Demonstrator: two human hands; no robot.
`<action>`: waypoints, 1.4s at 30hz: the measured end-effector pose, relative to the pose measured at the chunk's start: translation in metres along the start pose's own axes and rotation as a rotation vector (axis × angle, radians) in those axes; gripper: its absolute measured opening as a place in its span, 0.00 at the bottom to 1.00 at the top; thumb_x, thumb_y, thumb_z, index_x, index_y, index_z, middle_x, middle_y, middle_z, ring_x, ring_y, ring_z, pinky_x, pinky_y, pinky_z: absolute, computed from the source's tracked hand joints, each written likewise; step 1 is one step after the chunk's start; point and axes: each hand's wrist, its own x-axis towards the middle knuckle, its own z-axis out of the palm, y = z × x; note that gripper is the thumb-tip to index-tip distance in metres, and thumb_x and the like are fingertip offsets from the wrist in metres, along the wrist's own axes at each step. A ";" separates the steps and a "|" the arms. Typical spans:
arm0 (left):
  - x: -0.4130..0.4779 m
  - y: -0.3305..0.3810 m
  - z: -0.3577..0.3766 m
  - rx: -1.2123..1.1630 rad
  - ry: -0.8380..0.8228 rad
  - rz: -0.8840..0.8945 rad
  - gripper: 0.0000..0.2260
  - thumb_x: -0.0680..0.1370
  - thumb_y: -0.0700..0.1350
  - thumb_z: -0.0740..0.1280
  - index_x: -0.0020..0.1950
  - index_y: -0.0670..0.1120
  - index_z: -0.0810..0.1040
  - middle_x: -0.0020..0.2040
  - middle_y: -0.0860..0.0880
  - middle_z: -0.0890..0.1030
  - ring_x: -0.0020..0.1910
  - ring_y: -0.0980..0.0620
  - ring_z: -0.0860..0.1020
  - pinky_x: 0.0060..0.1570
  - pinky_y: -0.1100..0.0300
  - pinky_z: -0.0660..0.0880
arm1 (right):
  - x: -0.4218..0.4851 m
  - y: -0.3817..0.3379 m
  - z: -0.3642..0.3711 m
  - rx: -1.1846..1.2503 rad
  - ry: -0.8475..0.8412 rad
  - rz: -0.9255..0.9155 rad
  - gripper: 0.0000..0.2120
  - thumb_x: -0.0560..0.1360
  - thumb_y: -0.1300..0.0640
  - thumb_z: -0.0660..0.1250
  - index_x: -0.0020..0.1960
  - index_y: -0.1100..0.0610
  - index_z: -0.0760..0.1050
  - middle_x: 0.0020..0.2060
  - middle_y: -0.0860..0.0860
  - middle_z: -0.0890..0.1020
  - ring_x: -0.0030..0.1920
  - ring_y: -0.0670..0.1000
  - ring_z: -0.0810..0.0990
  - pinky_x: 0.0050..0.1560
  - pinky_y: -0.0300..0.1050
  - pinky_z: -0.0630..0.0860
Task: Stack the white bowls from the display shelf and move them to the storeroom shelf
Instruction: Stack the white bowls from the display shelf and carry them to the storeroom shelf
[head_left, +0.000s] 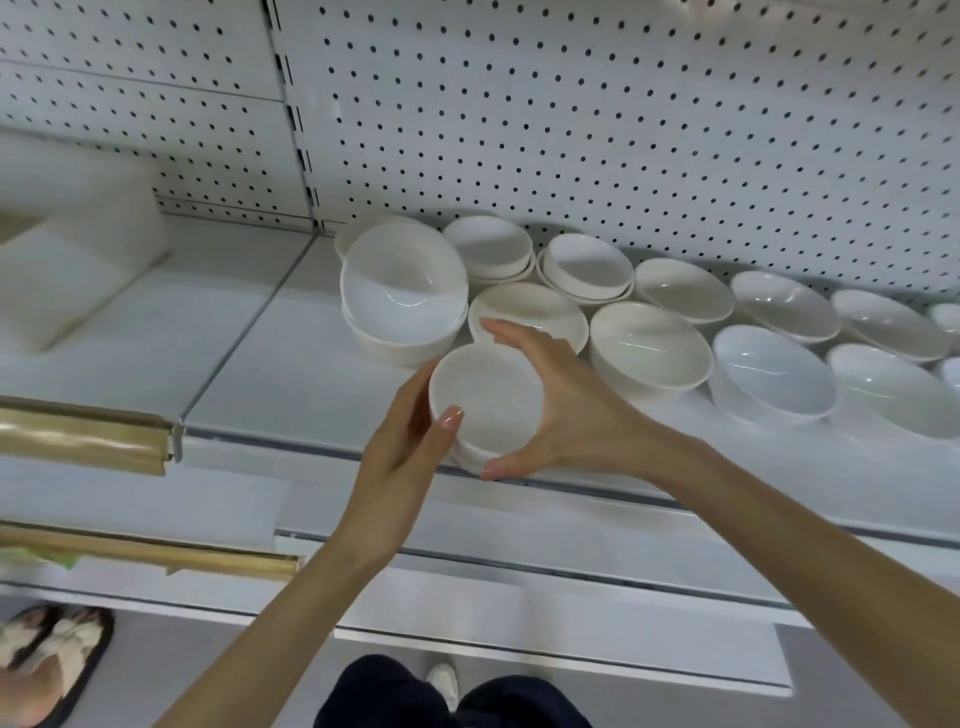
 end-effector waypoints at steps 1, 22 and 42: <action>-0.001 -0.002 -0.001 -0.004 0.009 -0.014 0.21 0.77 0.52 0.64 0.70 0.54 0.69 0.60 0.66 0.78 0.60 0.67 0.74 0.51 0.76 0.71 | 0.000 0.002 0.004 -0.005 -0.001 -0.002 0.56 0.57 0.47 0.82 0.75 0.44 0.51 0.63 0.37 0.61 0.66 0.42 0.59 0.62 0.35 0.58; 0.012 -0.025 -0.018 -0.064 0.175 -0.092 0.15 0.80 0.39 0.63 0.66 0.48 0.73 0.56 0.59 0.80 0.54 0.66 0.78 0.51 0.72 0.74 | 0.034 0.008 0.031 -0.194 0.008 -0.072 0.55 0.59 0.39 0.79 0.76 0.49 0.52 0.71 0.47 0.62 0.70 0.47 0.56 0.66 0.41 0.52; 0.026 -0.037 -0.026 -0.163 0.125 -0.144 0.22 0.74 0.48 0.70 0.67 0.47 0.73 0.62 0.55 0.79 0.62 0.59 0.76 0.56 0.69 0.74 | 0.142 0.082 -0.076 -0.138 0.136 0.084 0.47 0.66 0.44 0.76 0.76 0.52 0.54 0.74 0.49 0.61 0.73 0.51 0.59 0.68 0.41 0.57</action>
